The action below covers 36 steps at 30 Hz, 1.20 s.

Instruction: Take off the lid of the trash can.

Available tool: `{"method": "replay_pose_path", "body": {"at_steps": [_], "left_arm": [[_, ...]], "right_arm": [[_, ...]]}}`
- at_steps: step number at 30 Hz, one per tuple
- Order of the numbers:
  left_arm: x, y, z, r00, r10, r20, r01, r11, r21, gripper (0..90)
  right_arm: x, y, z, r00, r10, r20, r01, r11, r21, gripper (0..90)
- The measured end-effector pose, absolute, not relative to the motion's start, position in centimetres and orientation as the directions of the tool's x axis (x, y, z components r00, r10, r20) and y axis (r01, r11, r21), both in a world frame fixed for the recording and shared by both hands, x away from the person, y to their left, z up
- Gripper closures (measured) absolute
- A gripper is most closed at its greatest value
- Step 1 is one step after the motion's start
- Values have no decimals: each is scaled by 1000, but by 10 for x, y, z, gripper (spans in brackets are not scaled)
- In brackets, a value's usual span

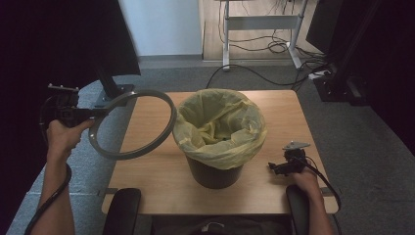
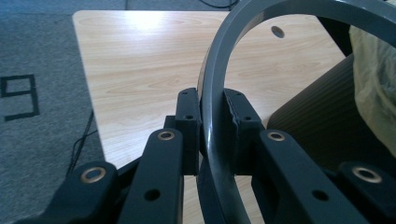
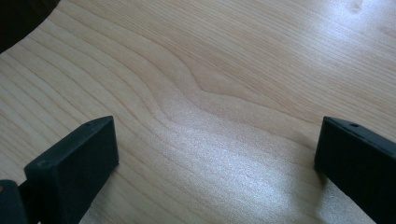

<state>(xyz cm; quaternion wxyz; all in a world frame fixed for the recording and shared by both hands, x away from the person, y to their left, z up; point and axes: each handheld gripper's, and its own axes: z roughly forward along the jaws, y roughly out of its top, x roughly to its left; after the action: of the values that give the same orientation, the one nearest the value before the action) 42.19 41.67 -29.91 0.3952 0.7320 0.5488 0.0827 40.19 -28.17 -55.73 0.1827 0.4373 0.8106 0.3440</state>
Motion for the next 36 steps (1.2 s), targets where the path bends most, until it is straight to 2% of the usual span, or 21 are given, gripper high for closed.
{"method": "replay_pose_path", "body": {"at_steps": [18,36], "left_arm": [[413,438,-319,329,885,-330,750,-32,661,778],[418,433,-365,295,897,-328,766,-17,643,778]], "right_arm": [[402,-282,-557,-554,833,1,581,385,717,0],[402,-282,-557,-554,833,2,581,385,717,0]]}}
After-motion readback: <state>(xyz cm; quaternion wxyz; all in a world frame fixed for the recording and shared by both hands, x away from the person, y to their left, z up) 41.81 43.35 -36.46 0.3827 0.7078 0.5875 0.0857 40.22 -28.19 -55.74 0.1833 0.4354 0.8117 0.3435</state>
